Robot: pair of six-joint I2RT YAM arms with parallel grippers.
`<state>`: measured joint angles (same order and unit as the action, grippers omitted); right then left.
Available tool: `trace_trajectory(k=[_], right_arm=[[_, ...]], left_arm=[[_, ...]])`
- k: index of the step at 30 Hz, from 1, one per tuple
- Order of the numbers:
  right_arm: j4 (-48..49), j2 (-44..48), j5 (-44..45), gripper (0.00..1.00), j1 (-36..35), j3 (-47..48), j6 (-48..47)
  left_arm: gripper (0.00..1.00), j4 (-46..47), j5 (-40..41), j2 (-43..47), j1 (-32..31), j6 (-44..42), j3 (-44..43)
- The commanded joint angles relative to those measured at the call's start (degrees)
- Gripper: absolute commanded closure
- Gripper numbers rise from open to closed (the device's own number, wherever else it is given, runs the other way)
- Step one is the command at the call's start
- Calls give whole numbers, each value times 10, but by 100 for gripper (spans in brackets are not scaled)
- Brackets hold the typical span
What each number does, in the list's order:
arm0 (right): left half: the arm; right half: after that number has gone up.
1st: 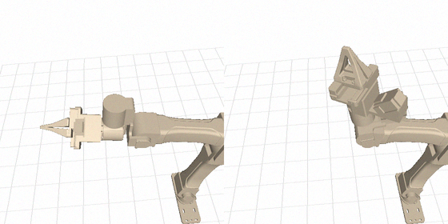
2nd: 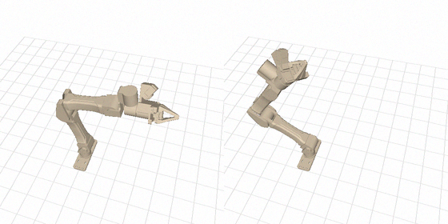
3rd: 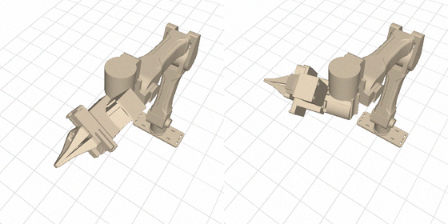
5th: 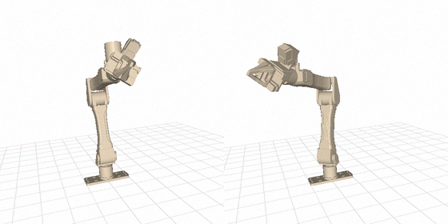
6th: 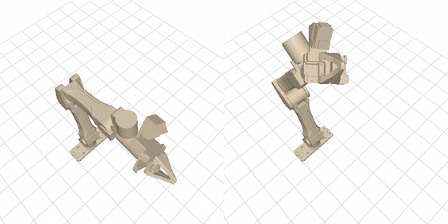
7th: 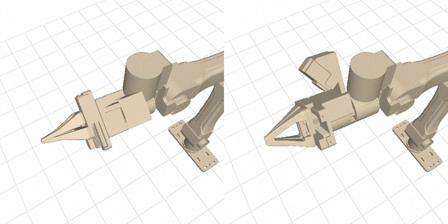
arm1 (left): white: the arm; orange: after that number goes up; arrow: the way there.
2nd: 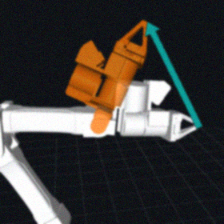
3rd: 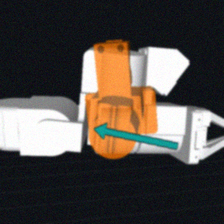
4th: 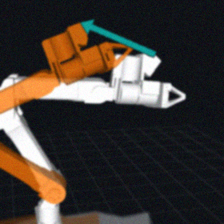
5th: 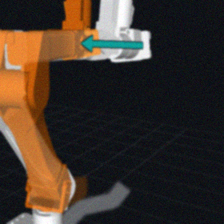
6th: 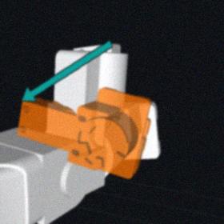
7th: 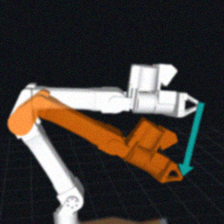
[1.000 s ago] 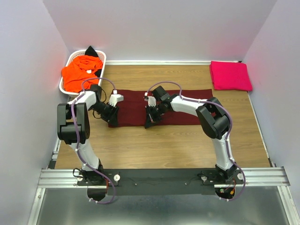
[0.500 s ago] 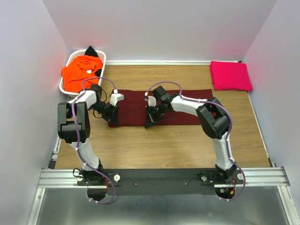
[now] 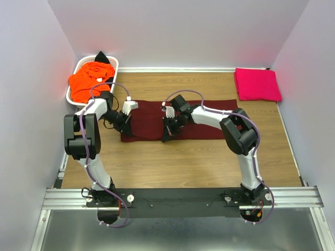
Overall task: Fold and stack the t-shirts
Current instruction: Fold the tshirt
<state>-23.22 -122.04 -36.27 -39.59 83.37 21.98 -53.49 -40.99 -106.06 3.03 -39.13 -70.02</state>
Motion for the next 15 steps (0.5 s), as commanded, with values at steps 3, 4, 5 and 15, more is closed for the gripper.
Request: trace_trajectory(k=[3, 4, 5, 15], right_arm=[[2, 29, -5, 99, 22, 39, -3], [2, 29, -6, 99, 25, 44, -3], [2, 28, -6, 100, 29, 54, -3], [2, -7, -15, 99, 70, 107, 3]], left_arm=[[100, -15, -8, 20, 0, 6, -62], [100, -18, -10, 17, 0, 7, -70], [100, -20, -11, 15, 0, 7, -86], [100, -26, -22, -46, 0, 37, -234]])
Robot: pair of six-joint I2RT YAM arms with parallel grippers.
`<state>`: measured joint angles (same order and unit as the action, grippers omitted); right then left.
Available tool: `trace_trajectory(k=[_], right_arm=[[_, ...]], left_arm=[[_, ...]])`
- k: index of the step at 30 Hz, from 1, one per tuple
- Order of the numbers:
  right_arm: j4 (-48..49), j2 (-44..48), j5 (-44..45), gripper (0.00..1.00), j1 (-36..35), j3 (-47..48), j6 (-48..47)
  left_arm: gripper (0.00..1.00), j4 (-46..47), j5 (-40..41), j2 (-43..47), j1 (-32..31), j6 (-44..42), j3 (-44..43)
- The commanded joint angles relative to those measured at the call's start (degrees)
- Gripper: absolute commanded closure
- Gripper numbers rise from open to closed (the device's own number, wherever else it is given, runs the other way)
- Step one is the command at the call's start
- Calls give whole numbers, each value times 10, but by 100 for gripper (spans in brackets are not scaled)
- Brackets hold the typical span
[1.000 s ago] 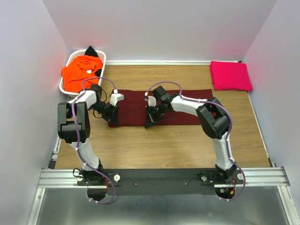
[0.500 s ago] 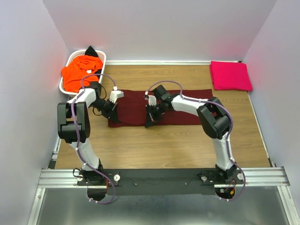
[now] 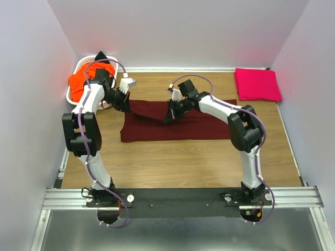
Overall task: Fold and stack the t-shirts
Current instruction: Fold the tshirt
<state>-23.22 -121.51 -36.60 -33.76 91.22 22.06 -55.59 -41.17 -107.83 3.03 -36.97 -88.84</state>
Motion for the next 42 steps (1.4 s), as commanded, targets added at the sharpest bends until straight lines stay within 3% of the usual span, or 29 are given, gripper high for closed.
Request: trace_trajectory(k=[1, 9, 29, 42], right_arm=[[2, -22, -13, 99, 14, 37, 3], [2, -64, -2, 99, 29, 86, -5], [-2, -108, 7, 99, 72, 148, -20], [-10, -74, -9, 99, 72, 109, -21]], left_arm=[[100, 0, -21, -40, 0, 21, -56], [100, 30, -28, -88, -8, 58, -124], [100, 97, -21, -126, -23, 99, -123], [100, 92, 6, -56, -22, 58, -2]])
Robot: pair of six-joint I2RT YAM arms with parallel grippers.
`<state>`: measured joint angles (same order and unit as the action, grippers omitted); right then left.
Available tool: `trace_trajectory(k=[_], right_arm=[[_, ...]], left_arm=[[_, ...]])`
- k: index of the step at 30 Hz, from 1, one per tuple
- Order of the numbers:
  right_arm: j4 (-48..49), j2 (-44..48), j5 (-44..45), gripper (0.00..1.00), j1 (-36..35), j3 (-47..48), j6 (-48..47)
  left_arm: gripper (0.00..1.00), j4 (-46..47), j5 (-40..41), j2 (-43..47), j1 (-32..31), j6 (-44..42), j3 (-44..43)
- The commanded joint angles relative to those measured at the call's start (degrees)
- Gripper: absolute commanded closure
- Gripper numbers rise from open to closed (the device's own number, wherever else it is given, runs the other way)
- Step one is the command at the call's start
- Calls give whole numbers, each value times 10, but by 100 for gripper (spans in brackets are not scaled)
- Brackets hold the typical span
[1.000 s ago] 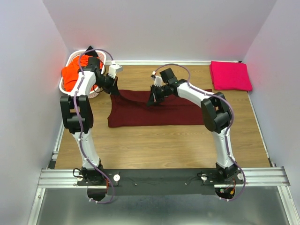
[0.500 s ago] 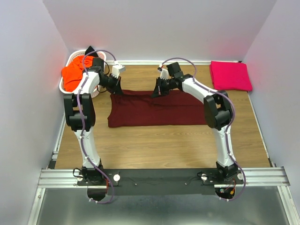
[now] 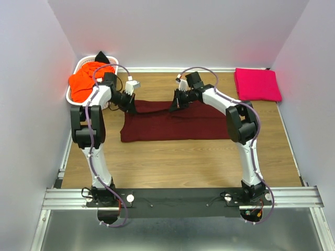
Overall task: Fold and stack the t-shirts
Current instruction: Fold the tshirt
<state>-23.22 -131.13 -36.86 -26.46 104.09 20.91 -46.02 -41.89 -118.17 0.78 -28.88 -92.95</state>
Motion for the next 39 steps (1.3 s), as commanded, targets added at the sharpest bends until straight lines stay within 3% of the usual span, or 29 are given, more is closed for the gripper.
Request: trace_trajectory(k=[1, 26, 33, 34, 38, 39], right_arm=[[-10, 24, -8, 100, -1, -23, -9], [-14, 80, -66, 99, -15, -167, 11], [-15, 83, -61, 99, -16, -165, 5], [-15, 84, -62, 97, -16, -160, 5], [-13, 85, -52, 57, -17, -146, 5], [-13, 84, -51, 54, -18, -144, 3]], left_arm=[[100, -3, 15, 53, 0, -25, 49], [100, -14, 37, 129, 1, -53, 198], [100, -14, 33, 135, 0, -51, 228], [100, -12, 35, 134, 0, -51, 230], [100, -6, 30, 131, 0, -43, 226], [100, -6, 28, 130, 1, -43, 221]])
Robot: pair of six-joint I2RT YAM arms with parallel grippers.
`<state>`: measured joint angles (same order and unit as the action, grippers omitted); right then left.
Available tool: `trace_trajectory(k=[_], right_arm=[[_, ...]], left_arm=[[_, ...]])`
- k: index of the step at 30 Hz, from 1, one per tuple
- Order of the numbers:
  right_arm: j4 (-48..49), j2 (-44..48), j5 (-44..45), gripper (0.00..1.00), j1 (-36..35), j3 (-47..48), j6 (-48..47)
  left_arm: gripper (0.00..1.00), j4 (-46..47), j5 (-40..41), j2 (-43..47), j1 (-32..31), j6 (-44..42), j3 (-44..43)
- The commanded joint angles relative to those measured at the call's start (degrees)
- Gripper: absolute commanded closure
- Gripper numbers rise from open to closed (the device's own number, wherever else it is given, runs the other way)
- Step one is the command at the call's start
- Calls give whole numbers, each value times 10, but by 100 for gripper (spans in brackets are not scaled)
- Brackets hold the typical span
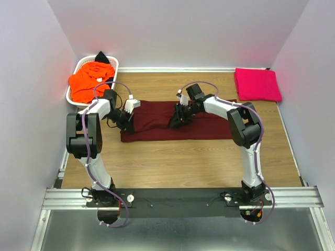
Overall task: Fold and stack the t-shirts
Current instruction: Fold the tshirt
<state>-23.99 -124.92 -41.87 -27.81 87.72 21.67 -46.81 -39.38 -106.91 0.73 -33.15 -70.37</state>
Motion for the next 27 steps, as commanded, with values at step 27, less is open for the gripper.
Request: trace_trajectory(k=[27], right_arm=[[6, -21, 37, 55, -44, 55, -32]], left_arm=[[100, -10, -4, -4, 1, -3, -40]])
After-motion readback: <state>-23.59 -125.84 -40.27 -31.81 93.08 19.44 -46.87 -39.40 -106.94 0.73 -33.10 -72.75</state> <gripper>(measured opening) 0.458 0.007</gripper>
